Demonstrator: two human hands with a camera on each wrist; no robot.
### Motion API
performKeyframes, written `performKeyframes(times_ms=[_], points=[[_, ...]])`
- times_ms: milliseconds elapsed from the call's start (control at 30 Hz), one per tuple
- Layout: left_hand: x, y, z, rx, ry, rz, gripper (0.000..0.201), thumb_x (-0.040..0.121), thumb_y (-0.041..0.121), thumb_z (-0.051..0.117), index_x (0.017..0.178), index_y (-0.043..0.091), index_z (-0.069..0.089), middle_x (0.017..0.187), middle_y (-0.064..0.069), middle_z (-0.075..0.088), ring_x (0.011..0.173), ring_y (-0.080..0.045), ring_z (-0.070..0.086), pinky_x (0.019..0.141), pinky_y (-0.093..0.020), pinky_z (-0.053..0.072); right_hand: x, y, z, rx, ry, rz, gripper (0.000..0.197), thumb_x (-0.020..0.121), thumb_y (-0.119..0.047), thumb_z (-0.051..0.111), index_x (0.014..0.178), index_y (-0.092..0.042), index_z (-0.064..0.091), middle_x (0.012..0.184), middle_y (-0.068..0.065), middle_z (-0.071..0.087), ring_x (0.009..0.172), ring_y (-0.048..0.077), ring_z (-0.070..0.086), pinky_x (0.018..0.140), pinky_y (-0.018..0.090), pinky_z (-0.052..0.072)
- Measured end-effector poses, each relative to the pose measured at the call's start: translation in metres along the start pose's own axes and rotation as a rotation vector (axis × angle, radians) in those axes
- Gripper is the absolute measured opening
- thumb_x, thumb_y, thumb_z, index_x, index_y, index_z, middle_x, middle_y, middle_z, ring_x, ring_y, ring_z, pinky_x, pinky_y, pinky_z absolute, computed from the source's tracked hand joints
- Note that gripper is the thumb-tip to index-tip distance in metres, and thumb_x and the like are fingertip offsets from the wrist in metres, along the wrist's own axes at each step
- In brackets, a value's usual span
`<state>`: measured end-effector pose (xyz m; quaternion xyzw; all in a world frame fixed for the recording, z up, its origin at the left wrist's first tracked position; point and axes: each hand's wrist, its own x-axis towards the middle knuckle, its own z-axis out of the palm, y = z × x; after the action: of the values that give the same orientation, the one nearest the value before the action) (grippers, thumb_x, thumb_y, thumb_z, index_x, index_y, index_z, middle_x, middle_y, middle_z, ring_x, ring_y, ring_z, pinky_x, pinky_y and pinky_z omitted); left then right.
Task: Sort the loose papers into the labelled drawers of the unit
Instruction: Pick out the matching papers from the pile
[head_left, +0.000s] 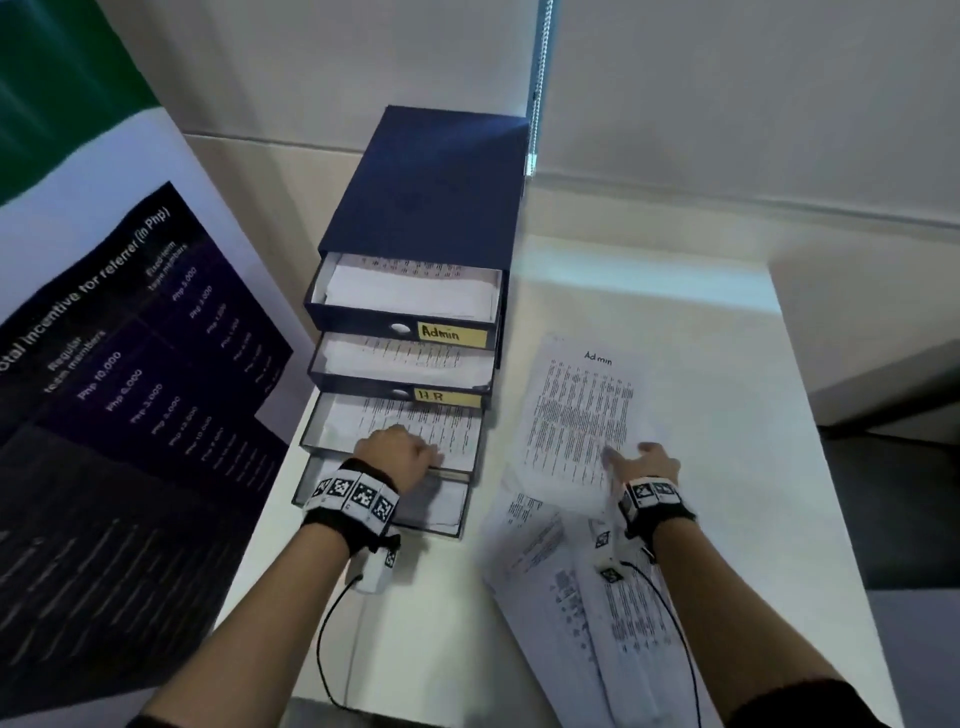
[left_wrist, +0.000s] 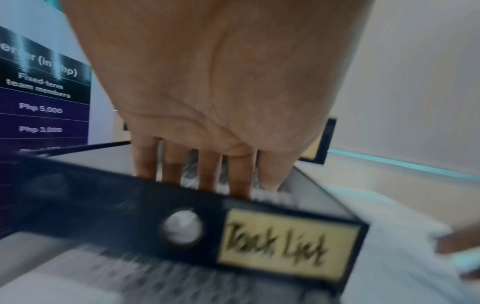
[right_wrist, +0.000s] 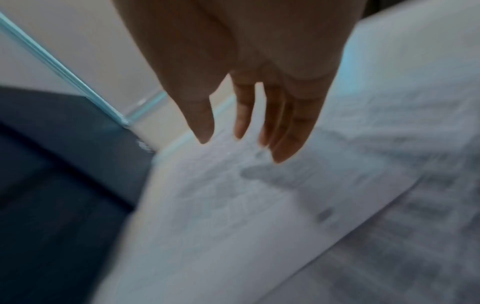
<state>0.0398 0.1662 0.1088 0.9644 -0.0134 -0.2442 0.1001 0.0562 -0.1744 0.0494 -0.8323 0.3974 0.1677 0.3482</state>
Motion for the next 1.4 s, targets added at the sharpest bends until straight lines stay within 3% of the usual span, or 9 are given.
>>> performKeyframes(times_ms=[233, 400, 500, 667, 767, 900, 1067, 1233, 1400], points=[[-0.007, 0.082, -0.024, -0.499, -0.122, 0.257, 0.017, 0.095, 0.04, 0.062, 0.08, 0.035, 0.067, 0.077, 0.013, 0.066, 0.071, -0.003, 0.059, 0.066, -0.021, 0.044, 0.03, 0.015, 0.014, -0.175, 0.065, -0.11, 0.088, 0.068, -0.053, 0.082, 0.134, -0.009, 0.044, 0.132, 0.015, 0.043, 0.121, 0.038, 0.05, 0.096, 0.049, 0.05], [0.024, 0.113, 0.024, -0.606, -0.236, 0.182, 0.008, 0.094, 0.031, 0.065, 0.098, 0.038, 0.065, 0.107, -0.003, 0.067, 0.095, -0.017, 0.066, 0.082, -0.027, 0.054, 0.039, 0.012, 0.01, -0.142, -0.067, -0.197, 0.042, 0.076, -0.033, 0.08, 0.105, -0.005, 0.068, 0.108, 0.012, 0.07, 0.098, 0.029, 0.066, 0.087, 0.036, 0.053], [0.039, 0.123, 0.048, -0.638, -0.15, 0.1, 0.039, 0.091, 0.031, 0.069, 0.128, 0.029, 0.057, 0.122, -0.005, 0.058, 0.109, -0.018, 0.059, 0.094, -0.032, 0.051, 0.052, 0.022, -0.012, 0.041, -0.094, -0.251, 0.021, 0.078, -0.024, 0.076, 0.095, -0.014, 0.069, 0.092, 0.007, 0.07, 0.093, 0.028, 0.068, 0.082, 0.035, 0.055], [0.05, 0.129, 0.075, -0.718, -0.17, -0.107, 0.065, 0.09, 0.03, 0.071, 0.146, 0.019, 0.04, 0.122, -0.009, 0.061, 0.107, -0.021, 0.06, 0.087, -0.029, 0.046, 0.058, 0.086, -0.09, 0.162, -0.245, -0.121, 0.032, 0.075, -0.013, 0.079, 0.103, -0.014, 0.065, 0.101, 0.007, 0.07, 0.091, 0.026, 0.065, 0.086, 0.038, 0.052], [0.048, 0.141, 0.097, -0.659, -0.235, -0.145, 0.067, 0.087, 0.034, 0.072, 0.145, 0.017, 0.044, 0.124, -0.007, 0.062, 0.111, -0.024, 0.061, 0.096, -0.031, 0.049, 0.048, 0.136, -0.109, -0.118, -0.416, 0.069, 0.036, 0.069, -0.009, 0.083, 0.1, -0.011, 0.065, 0.1, 0.011, 0.071, 0.095, 0.03, 0.066, 0.095, 0.046, 0.052], [0.036, 0.169, 0.122, -0.596, -0.235, -0.105, 0.065, 0.09, 0.036, 0.069, 0.145, 0.014, 0.041, 0.1, 0.002, 0.056, 0.099, -0.019, 0.058, 0.088, -0.028, 0.046, 0.032, 0.177, -0.091, -0.483, -0.34, 0.205, 0.063, 0.054, -0.032, 0.091, 0.107, -0.006, 0.067, 0.096, 0.007, 0.068, 0.09, 0.026, 0.065, 0.082, 0.033, 0.057], [0.03, 0.201, 0.13, -0.643, -0.069, -0.216, 0.088, 0.082, 0.035, 0.079, 0.152, 0.015, 0.029, 0.144, -0.016, 0.038, 0.127, -0.036, 0.051, 0.106, -0.043, 0.045, 0.016, 0.167, -0.07, -0.364, 0.027, -0.055, 0.094, 0.06, -0.036, 0.091, 0.137, -0.014, 0.043, 0.131, 0.013, 0.047, 0.118, 0.033, 0.053, 0.099, 0.041, 0.048], [0.032, 0.222, 0.136, -0.889, 0.004, -0.323, 0.108, 0.072, 0.032, 0.088, 0.155, 0.012, 0.021, 0.15, -0.019, 0.023, 0.132, -0.038, 0.045, 0.106, -0.046, 0.045, 0.014, 0.156, -0.053, -0.429, -0.004, -0.244, 0.077, 0.075, -0.026, 0.08, 0.141, -0.016, 0.042, 0.137, 0.01, 0.036, 0.122, 0.032, 0.043, 0.104, 0.036, 0.044], [0.035, 0.225, 0.131, -1.076, -0.002, -0.339, 0.082, 0.073, 0.024, 0.088, 0.142, 0.01, 0.046, 0.142, -0.012, 0.054, 0.126, -0.032, 0.056, 0.105, -0.044, 0.048, 0.013, 0.163, -0.05, -0.225, -0.086, -0.305, 0.091, 0.066, -0.017, 0.086, 0.143, -0.019, 0.038, 0.13, 0.008, 0.041, 0.115, 0.028, 0.053, 0.1, 0.035, 0.049]])
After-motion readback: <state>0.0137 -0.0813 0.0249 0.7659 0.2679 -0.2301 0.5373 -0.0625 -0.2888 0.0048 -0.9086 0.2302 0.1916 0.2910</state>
